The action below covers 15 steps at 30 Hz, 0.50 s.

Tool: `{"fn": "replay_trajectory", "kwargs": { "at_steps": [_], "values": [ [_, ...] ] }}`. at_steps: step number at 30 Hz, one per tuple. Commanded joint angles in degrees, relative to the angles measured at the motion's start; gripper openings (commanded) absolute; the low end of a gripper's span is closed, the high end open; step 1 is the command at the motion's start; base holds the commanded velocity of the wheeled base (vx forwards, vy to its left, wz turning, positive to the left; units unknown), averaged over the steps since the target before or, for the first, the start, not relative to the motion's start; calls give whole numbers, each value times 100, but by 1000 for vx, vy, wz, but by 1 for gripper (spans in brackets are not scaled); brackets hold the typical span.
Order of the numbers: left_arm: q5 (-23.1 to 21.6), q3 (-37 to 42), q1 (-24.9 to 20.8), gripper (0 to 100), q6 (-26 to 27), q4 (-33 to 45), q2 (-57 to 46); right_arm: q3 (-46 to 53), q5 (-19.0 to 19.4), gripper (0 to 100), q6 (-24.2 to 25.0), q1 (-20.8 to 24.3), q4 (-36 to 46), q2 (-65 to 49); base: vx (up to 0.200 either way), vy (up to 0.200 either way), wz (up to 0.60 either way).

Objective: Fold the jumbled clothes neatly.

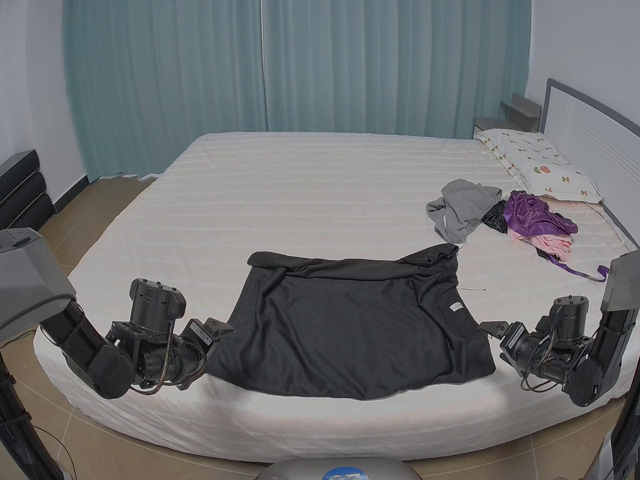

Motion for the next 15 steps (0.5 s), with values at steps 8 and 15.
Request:
{"fn": "replay_trajectory", "kwargs": {
  "at_steps": [8,15],
  "values": [
    [4,18,-53,100,-2,-3,-27,34,4,100,-9,82,-90,168,0,-175,0],
    [22,53,-53,100,-2,-12,-9,60,-5,100,0,196,-90,185,0,0,0]
  ]
}}
